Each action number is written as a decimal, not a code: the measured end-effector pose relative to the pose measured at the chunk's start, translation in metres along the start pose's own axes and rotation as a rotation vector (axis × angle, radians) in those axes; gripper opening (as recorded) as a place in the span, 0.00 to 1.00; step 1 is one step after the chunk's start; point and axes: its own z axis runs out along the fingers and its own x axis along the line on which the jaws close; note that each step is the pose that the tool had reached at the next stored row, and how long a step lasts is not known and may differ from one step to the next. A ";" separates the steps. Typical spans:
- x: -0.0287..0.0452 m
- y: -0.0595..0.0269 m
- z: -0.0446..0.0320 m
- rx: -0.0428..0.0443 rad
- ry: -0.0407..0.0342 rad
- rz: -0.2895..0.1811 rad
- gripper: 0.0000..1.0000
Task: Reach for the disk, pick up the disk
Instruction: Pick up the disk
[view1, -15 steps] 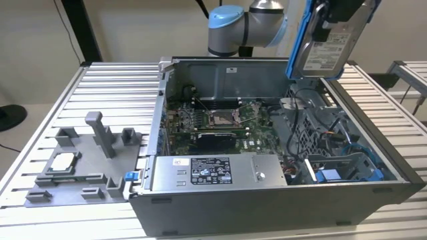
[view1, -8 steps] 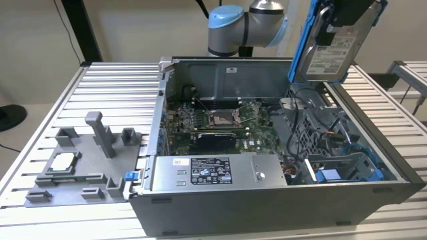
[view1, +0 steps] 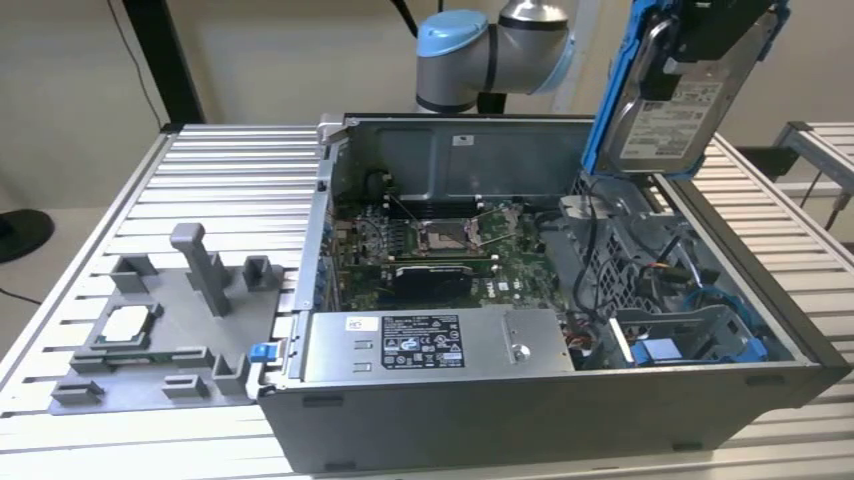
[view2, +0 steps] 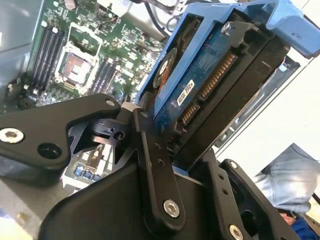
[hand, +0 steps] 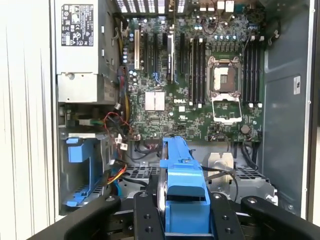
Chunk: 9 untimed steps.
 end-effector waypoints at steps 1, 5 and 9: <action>0.0023 -0.0001 0.0000 0.0000 0.0000 0.000 0.00; 0.0106 -0.0003 0.0000 0.0000 -0.0002 0.000 0.00; 0.0186 -0.0005 0.0000 0.0000 -0.0004 0.000 0.00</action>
